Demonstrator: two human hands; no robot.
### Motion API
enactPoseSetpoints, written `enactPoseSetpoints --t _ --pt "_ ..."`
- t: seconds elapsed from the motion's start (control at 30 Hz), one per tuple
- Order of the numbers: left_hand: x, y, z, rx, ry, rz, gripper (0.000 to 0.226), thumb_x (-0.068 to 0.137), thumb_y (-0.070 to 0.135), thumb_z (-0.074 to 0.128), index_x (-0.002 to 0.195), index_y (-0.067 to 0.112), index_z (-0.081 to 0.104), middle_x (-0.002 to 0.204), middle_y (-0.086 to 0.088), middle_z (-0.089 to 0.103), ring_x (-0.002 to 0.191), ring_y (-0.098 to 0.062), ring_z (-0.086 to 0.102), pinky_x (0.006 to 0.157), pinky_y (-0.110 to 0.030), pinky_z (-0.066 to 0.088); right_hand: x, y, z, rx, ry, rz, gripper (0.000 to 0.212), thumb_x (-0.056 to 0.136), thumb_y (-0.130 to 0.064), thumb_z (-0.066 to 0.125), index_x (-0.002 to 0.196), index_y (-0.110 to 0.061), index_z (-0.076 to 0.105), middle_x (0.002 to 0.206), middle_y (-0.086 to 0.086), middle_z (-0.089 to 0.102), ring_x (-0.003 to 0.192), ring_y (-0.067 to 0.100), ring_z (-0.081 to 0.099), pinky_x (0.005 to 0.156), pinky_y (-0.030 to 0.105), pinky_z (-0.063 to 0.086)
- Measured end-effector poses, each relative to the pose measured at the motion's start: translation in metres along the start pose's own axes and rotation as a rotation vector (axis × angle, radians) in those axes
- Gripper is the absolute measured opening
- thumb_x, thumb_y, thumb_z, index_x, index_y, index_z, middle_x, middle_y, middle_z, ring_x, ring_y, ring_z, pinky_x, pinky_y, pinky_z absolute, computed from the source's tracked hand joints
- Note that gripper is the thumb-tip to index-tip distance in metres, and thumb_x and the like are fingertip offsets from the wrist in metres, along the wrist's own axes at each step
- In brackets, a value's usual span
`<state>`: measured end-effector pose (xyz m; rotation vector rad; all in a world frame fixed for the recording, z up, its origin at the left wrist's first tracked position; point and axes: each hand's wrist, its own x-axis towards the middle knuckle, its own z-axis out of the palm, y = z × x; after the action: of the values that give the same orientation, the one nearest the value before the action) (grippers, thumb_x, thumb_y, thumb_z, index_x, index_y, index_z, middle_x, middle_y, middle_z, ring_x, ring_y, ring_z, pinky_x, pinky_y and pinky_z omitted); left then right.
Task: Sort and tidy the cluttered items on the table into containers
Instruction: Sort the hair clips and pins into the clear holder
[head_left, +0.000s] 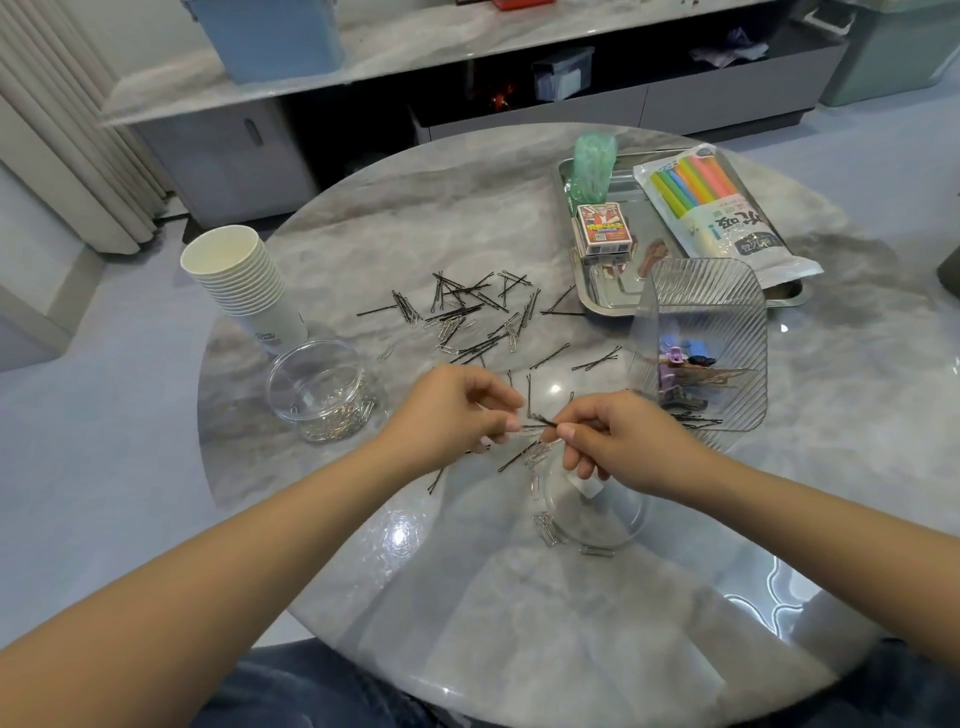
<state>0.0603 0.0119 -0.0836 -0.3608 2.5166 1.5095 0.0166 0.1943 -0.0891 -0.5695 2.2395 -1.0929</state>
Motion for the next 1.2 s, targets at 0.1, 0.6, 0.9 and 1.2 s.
enactPoseSetpoints --t 0.1,0.6,0.9,1.2 --pt "0.005 -0.013 -0.011 0.457 0.025 0.007 0.010 0.077 0.016 0.076 0.086 0.015 0.072 0.070 0.011 0.061 0.063 -0.001 0.054 0.055 -0.006 0.040 0.001 0.002 -0.002 0.151 -0.004 0.093 0.018 0.097 -0.007 0.045 0.095 -0.016 0.061 0.065 0.001 0.064 0.051 0.006 0.056 0.051 0.019 0.047" --pt "0.000 -0.005 0.003 0.263 -0.073 -0.065 0.016 0.091 0.021 0.060 0.076 0.016 0.062 0.071 0.003 0.064 0.061 -0.009 0.057 0.061 -0.021 0.045 -0.002 -0.002 0.006 0.487 -0.074 0.244 0.024 0.100 -0.015 0.039 0.105 -0.004 0.060 0.059 -0.002 0.028 0.052 0.011 0.027 0.051 0.023 0.025" --pt "-0.009 0.006 0.017 -0.216 -0.079 -0.179 0.008 0.082 0.017 0.071 0.075 0.015 0.068 0.048 0.008 0.054 0.046 0.000 0.047 0.043 -0.013 0.032 -0.001 0.004 0.009 0.779 -0.043 0.186 0.013 0.092 -0.011 0.055 0.079 -0.009 0.059 0.054 -0.006 0.029 0.045 0.006 0.025 0.043 0.015 0.025" --pt "-0.005 -0.011 0.011 0.366 0.009 -0.097 0.021 0.077 0.032 0.077 0.069 0.020 0.062 0.067 0.006 0.064 0.059 -0.005 0.057 0.055 -0.019 0.043 0.007 0.007 0.011 0.912 -0.052 0.375 0.023 0.096 -0.010 0.044 0.075 -0.008 0.055 0.060 0.000 0.039 0.046 0.008 0.034 0.044 0.017 0.028"
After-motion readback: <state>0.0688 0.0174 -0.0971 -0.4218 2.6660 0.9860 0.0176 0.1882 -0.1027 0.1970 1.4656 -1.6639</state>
